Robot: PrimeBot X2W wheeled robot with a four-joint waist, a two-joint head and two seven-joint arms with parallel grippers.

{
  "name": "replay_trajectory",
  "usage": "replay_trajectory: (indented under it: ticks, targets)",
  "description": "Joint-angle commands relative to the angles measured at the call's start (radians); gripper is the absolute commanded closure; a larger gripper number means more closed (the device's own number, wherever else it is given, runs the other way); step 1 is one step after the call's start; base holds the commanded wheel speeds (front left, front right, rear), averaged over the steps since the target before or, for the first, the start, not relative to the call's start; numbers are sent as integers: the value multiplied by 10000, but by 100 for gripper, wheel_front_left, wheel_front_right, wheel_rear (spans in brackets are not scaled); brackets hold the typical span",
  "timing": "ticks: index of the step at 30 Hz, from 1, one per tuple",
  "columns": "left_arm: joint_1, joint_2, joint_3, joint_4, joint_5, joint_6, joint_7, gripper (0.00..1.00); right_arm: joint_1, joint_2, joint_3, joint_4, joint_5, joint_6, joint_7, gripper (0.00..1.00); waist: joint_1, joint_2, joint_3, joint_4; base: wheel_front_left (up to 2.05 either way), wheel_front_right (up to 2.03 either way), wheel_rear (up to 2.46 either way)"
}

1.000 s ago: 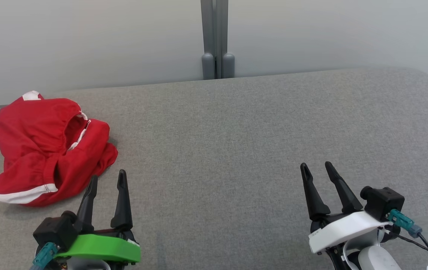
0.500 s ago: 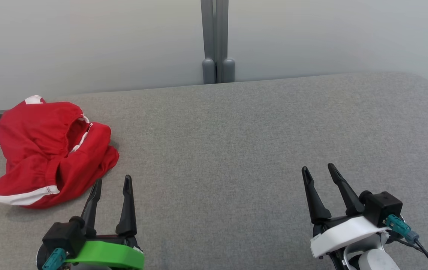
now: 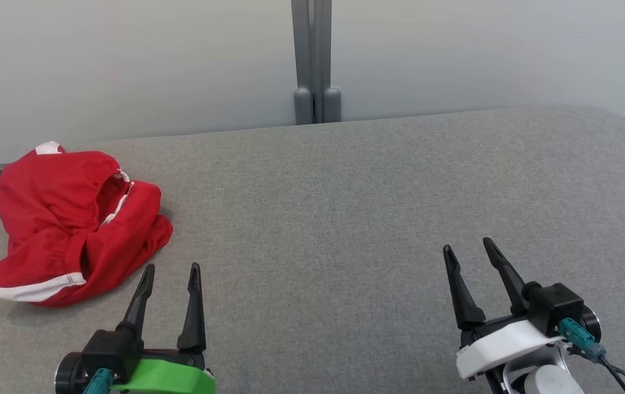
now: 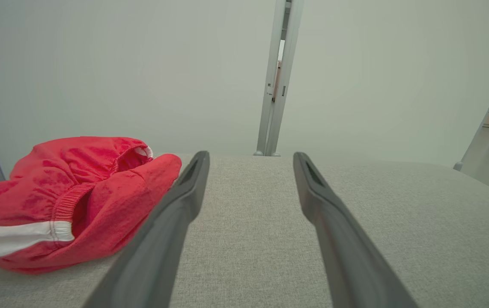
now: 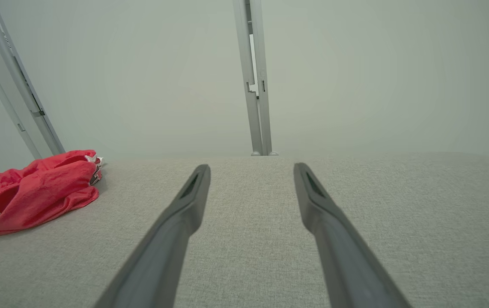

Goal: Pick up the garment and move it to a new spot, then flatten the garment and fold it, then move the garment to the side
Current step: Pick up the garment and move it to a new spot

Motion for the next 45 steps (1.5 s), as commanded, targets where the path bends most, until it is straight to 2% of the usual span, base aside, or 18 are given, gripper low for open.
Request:
replay_trajectory:
  ticks: [1,26,33,45]
  targets:
    - [98,71,-18,-10,322,47,-66,0,67,-43,-15,-21,-227,4,-93,0,0,-1,4,-12,0,0,0]
    - [64,74,21,257,433,123,-120,0,160,-43,-191,159,-248,4,-132,0,0,-1,20,104,0,0,0]
    - [-55,69,215,408,203,485,-119,0,206,-40,-89,129,-178,4,-131,0,0,-1,86,591,0,0,0]
    - [-61,71,335,312,251,560,-119,0,177,-41,-76,112,-128,4,-131,0,0,-1,168,2172,0,0,0]
